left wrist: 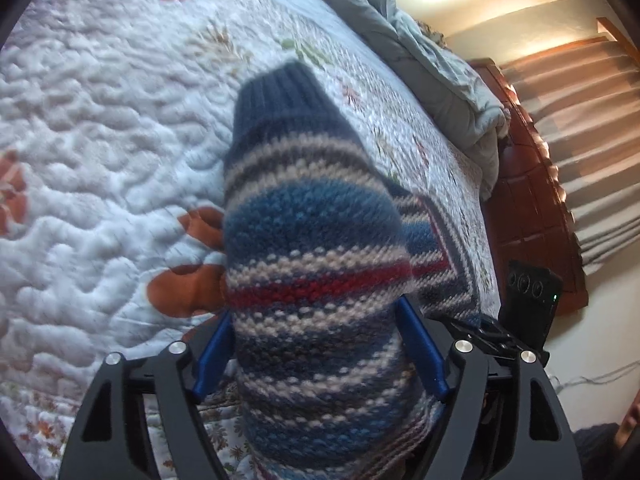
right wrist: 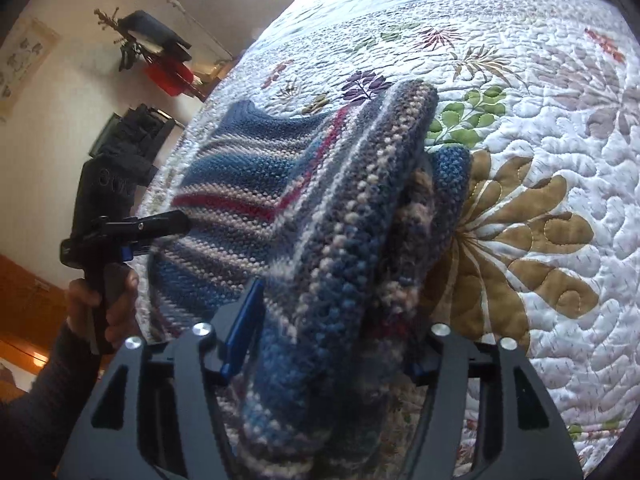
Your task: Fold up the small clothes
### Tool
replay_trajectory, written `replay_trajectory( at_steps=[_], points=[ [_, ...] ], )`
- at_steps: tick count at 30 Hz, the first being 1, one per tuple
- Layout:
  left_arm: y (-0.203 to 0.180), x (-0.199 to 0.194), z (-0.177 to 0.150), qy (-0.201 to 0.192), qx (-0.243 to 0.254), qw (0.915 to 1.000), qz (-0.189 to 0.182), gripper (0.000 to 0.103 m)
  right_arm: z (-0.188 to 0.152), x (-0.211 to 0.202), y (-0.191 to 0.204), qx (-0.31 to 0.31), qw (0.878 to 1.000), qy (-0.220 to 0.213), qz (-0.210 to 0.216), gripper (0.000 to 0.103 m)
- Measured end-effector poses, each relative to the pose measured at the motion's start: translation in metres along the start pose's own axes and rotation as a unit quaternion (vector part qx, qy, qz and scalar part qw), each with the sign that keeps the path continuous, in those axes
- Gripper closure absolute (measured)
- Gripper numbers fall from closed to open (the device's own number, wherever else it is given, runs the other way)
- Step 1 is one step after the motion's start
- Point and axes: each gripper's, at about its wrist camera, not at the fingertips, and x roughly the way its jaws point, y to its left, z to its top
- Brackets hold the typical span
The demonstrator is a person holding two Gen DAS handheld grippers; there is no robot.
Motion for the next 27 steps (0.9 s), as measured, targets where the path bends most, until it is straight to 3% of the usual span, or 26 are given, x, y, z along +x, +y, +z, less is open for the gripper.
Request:
replay_trajectory(
  at_steps=[3,5,7,10,13,15,16,17,20,23,26,27],
  points=[
    [-0.01,-0.027,-0.005,-0.042,0.01,0.9988,0.025,0.025,-0.002,-0.017,-0.017,0.034,0.999,-0.009,0.037,0.038],
    [-0.022,-0.046,-0.014,-0.07,0.029,0.9962,0.042,0.024,-0.001,-0.035,-0.029,0.047,0.997,-0.022,0.056,0.029],
    [-0.04,-0.063,-0.03,-0.093,0.053,0.993,0.05,0.024,0.006,-0.053,-0.037,0.044,0.997,-0.047,0.033,0.029],
    [-0.066,-0.074,-0.055,-0.121,0.087,0.9882,0.035,0.02,0.027,-0.067,-0.052,0.081,0.993,-0.076,0.042,0.029],
    [-0.078,-0.061,-0.077,-0.118,0.094,0.9885,0.005,0.018,0.055,-0.047,-0.057,0.096,0.992,-0.06,0.05,0.031],
    [-0.081,-0.046,-0.086,-0.107,0.102,0.989,0.001,0.018,0.068,-0.022,-0.061,0.106,0.992,-0.034,0.059,0.042],
    [-0.08,-0.039,-0.09,-0.099,0.097,0.9903,-0.005,0.018,0.07,-0.01,-0.062,0.109,0.992,-0.018,0.059,0.059],
    [-0.079,-0.035,-0.094,-0.095,0.094,0.991,-0.009,0.018,0.071,0.001,-0.064,0.11,0.992,0.0,0.058,0.088],
    [-0.072,-0.02,-0.103,-0.082,0.088,0.9927,0.005,0.018,0.07,0.007,-0.066,0.102,0.995,-0.002,0.021,0.092],
    [-0.061,-0.007,-0.111,-0.069,0.069,0.9953,0.004,0.018,0.064,0.008,-0.076,0.124,0.992,-0.015,0.009,0.089],
    [-0.056,-0.004,-0.112,-0.069,0.062,0.9956,0.005,0.018,0.059,0.0,-0.068,0.114,0.993,-0.03,0.005,0.073],
    [-0.056,-0.005,-0.113,-0.069,0.062,0.9957,0.003,0.017,0.054,-0.013,-0.061,0.11,0.993,-0.047,-0.004,0.073]
  ],
)
